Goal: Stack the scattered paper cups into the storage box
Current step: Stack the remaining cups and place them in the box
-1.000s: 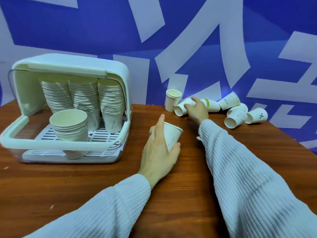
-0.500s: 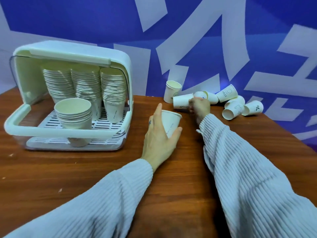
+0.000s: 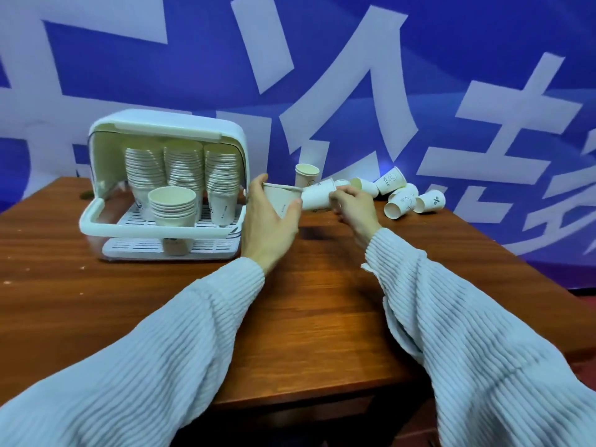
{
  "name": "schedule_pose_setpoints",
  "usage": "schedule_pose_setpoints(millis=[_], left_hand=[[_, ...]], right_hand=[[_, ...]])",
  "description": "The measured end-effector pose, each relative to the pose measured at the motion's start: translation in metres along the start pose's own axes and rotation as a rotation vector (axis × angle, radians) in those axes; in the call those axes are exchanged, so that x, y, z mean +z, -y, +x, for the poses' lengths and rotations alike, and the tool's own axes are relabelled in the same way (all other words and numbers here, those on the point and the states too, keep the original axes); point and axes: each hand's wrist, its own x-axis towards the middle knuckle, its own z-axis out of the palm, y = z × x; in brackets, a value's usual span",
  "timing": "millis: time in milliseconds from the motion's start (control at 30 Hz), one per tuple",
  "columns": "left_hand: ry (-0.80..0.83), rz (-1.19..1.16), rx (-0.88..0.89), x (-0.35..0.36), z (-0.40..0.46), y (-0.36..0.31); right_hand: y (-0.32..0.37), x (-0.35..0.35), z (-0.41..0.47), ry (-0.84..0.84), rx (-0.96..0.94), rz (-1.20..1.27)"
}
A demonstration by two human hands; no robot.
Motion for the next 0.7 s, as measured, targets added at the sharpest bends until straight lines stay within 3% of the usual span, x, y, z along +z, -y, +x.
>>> schedule_pose_setpoints(millis=[100, 167, 267, 367, 533, 700], left_hand=[[-0.093, -0.037, 0.020, -0.032, 0.005, -0.010], [-0.249, -0.043, 0.028, -0.060, 0.013, -0.015], [-0.446, -0.087, 0.014, -0.108, 0.029, -0.012], [-0.541, -0.118, -0.003, -0.153, 0.041, 0.002], [-0.568, -0.076, -0.029, -0.197, 0.040, 0.027], [-0.466, -0.015, -0.039, -0.213, 0.037, 0.039]], right_hand=[[0.025, 0.011, -0.024, 0.026, -0.149, 0.025], [0.043, 0.027, -0.036, 0.061, -0.290, 0.021], [0.068, 0.065, -0.050, 0.132, -0.497, -0.106], [0.087, 0.110, -0.064, 0.199, -0.656, -0.266], [0.093, 0.171, -0.071, 0.355, -0.741, -0.521], [0.078, 0.204, -0.070, 0.669, -0.710, -0.917]])
